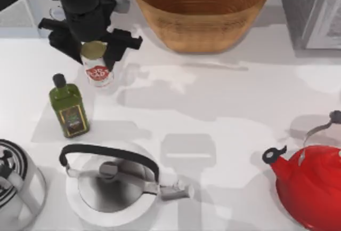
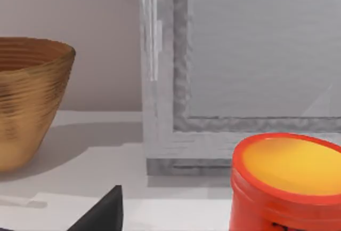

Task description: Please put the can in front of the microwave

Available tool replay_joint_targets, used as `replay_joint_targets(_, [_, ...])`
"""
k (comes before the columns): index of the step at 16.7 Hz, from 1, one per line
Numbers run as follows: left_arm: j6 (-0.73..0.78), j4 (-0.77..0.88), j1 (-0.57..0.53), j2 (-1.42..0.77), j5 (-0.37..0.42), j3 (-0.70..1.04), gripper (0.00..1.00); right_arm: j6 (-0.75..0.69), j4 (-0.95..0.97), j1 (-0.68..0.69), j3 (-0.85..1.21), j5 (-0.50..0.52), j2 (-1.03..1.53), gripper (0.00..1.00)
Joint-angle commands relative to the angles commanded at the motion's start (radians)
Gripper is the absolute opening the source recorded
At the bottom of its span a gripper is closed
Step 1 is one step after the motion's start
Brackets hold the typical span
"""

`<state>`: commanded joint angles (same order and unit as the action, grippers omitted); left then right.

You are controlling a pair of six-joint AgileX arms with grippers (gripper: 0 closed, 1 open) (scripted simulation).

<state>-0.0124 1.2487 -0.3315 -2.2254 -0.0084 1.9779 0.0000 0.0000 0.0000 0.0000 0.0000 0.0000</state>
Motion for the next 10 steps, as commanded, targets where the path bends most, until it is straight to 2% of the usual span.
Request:
replay_joint_targets(5, [0.018, 0.006, 0.249, 0.068, 0.006, -0.113, 0.0, 0.0, 0.0, 0.0, 0.0, 0.0, 0.0, 1.0])
replay_joint_targets(7, [0.022, 0.013, 0.302, 0.084, 0.009, -0.14, 0.0, 0.0, 0.0, 0.0, 0.0, 0.0, 0.0, 1.0])
replay_joint_targets(10, [0.023, 0.015, 0.314, 0.089, 0.01, -0.147, 0.0, 0.0, 0.0, 0.0, 0.0, 0.0, 0.0, 1.0])
